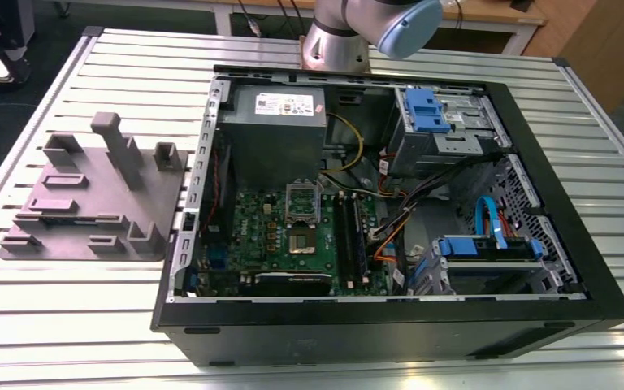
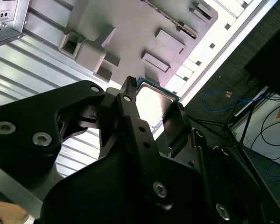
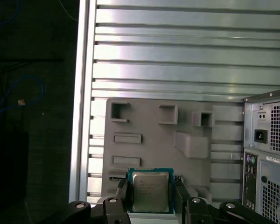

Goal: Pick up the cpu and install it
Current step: 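Pick up the cpu and move it towards the insertion slot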

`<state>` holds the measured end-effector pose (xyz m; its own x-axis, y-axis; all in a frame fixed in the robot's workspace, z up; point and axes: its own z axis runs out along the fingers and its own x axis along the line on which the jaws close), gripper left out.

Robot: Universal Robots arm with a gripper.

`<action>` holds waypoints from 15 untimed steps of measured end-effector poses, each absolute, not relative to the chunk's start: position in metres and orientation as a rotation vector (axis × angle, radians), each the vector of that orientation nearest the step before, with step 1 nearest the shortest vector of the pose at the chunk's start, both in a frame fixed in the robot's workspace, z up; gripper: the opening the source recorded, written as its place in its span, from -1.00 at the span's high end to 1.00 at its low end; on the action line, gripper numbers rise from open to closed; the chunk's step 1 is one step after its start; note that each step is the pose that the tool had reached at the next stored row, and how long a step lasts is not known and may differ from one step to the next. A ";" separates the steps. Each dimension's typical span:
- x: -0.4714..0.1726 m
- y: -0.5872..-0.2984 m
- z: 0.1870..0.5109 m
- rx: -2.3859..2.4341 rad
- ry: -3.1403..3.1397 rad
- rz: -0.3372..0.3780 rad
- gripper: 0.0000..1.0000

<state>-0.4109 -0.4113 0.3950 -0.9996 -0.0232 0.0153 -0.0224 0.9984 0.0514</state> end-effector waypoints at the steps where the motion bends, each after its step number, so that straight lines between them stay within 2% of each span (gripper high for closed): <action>1: -0.411 -0.411 0.395 0.036 -3.124 -0.080 0.06; 15: -0.407 -0.411 0.395 0.036 -3.124 -0.080 0.06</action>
<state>-0.4070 -0.4113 0.3950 -0.9996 -0.0232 0.0153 -0.0224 0.9984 0.0515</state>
